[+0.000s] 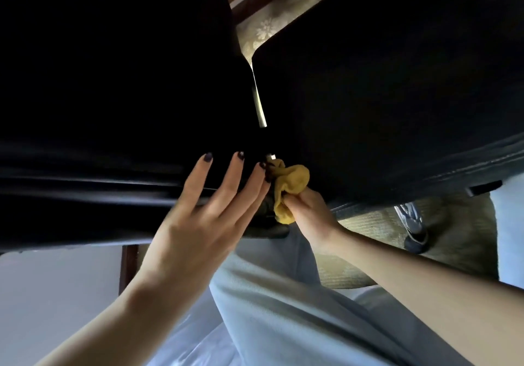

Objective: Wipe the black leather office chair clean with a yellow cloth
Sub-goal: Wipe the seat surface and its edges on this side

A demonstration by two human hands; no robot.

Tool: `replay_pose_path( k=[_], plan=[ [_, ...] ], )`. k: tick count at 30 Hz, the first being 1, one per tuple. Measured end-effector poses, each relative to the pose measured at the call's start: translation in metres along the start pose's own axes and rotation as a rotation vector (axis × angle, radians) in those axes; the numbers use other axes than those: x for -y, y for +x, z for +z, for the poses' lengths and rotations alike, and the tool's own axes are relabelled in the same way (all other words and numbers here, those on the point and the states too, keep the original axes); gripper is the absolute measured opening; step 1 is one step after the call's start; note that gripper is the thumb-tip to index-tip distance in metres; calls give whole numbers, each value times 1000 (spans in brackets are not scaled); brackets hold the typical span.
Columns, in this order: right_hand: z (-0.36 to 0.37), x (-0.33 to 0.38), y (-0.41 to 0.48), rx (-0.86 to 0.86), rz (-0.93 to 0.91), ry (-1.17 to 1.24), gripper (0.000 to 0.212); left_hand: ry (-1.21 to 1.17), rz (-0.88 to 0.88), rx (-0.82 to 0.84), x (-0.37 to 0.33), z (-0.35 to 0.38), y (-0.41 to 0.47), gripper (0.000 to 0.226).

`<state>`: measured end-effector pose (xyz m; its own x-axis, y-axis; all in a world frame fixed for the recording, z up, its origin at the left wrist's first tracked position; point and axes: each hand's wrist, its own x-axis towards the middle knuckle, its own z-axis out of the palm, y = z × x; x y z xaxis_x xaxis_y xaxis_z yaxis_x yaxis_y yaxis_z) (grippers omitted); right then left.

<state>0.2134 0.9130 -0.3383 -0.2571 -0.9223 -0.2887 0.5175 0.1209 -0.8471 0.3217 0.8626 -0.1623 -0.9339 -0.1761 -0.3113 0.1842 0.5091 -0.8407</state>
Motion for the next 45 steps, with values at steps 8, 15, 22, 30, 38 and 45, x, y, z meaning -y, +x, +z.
replay_pose_path(
  k=[8, 15, 22, 30, 38, 45],
  plan=[
    [-4, 13, 81, -27, 8, -333, 48, 19, 54, -72, 3, 15, 0, 54],
    [1, -22, 82, -16, 67, -587, 26, -26, 77, -223, 5, 20, 4, 43],
    [3, -46, 40, -15, 162, -660, 10, -65, 34, -247, 3, 15, 7, 50],
    [11, -36, -9, -52, 175, -470, 20, -87, 26, -257, 3, 15, 5, 53],
    [25, 5, -40, -98, 83, -4, 16, -99, 14, -256, 4, 21, 3, 56],
    [30, 33, -46, -255, -368, -352, 9, 2, -80, -222, 4, 28, -10, 52]
  ],
)
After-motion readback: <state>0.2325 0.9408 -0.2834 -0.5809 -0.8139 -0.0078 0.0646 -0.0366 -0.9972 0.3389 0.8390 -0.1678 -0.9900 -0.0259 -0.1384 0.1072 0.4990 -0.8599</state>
